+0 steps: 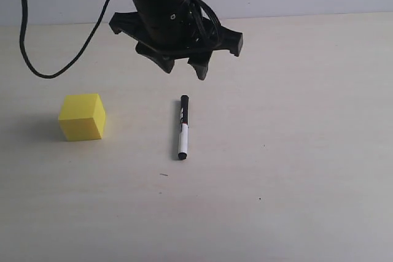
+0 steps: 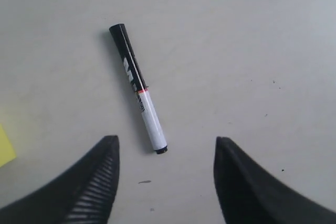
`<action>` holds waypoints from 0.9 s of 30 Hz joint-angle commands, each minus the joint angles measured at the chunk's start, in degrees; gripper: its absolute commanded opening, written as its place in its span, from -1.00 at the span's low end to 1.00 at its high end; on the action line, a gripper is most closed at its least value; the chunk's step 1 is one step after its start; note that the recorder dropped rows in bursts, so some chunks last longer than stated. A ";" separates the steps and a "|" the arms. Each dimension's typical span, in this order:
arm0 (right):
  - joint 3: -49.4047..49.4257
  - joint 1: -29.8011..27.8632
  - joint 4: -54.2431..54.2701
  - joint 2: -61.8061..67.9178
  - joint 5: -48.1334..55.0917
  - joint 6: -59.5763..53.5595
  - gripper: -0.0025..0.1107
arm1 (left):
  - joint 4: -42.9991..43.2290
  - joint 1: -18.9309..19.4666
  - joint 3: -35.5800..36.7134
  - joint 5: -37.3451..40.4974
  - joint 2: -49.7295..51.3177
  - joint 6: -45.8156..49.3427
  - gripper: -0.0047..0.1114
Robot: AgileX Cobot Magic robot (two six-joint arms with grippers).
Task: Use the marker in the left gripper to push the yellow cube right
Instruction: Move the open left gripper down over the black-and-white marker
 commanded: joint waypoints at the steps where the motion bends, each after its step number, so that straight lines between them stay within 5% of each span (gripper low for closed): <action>1: 0.28 -0.28 -0.12 -0.29 -0.15 -0.16 -0.96 | -1.55 0.50 -1.91 2.18 2.03 -3.18 0.01; 13: 0.28 -0.28 -0.12 -0.29 -0.15 -0.16 -0.96 | -1.36 2.45 -11.30 6.88 13.55 -6.15 0.10; 27: 0.28 -0.28 -0.12 -0.29 -0.15 -0.16 -0.96 | -1.14 5.71 -11.55 5.84 20.64 -6.28 0.22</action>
